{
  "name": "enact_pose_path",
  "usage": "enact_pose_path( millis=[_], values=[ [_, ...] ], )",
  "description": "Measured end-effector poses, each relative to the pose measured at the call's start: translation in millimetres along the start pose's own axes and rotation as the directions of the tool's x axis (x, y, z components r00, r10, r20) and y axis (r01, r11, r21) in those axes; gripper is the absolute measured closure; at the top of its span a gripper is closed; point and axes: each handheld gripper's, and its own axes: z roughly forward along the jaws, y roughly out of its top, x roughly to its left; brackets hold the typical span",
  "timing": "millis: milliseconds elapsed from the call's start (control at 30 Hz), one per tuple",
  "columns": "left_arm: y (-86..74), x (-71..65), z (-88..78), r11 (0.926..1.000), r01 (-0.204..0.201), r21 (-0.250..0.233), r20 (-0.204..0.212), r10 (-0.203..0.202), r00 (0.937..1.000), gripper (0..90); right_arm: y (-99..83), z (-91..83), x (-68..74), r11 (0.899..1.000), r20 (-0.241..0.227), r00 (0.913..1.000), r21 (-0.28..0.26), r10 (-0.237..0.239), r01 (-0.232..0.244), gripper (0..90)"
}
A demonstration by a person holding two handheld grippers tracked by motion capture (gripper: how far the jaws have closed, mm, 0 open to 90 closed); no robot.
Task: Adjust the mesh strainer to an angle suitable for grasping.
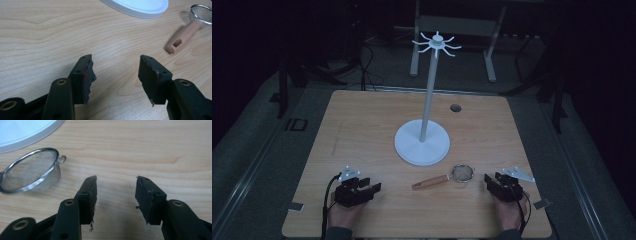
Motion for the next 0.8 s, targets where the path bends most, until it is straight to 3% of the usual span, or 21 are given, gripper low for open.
enact_pose_path(
  millis=[467, 700, 800],
  values=[
    [0.4, 0.8, -1.5, 0.9999, 0.002, -0.012, -0.005, -0.002, 1.0000, 45.7, 11.9, -9.0, 11.5, 0.995, -0.043, 0.9956, -0.063, -0.084, 0.081, 52.0],
    [0.2, 1.4, -2.4, 0.9999, 0.002, -0.012, -0.005, -0.002, 1.0000, 45.8, 29.4, -15.3, 17.3, 0.986, -0.046, 0.9875, -0.083, -0.151, 0.146, 53.6],
    [0.1, 0.9, -2.0, 0.9999, 0.000, -0.012, -0.007, 0.000, 1.0000, 45.8, 34.1, -16.4, 19.1, 0.983, -0.077, 0.9825, -0.086, -0.169, 0.163, 53.4]
  ],
)
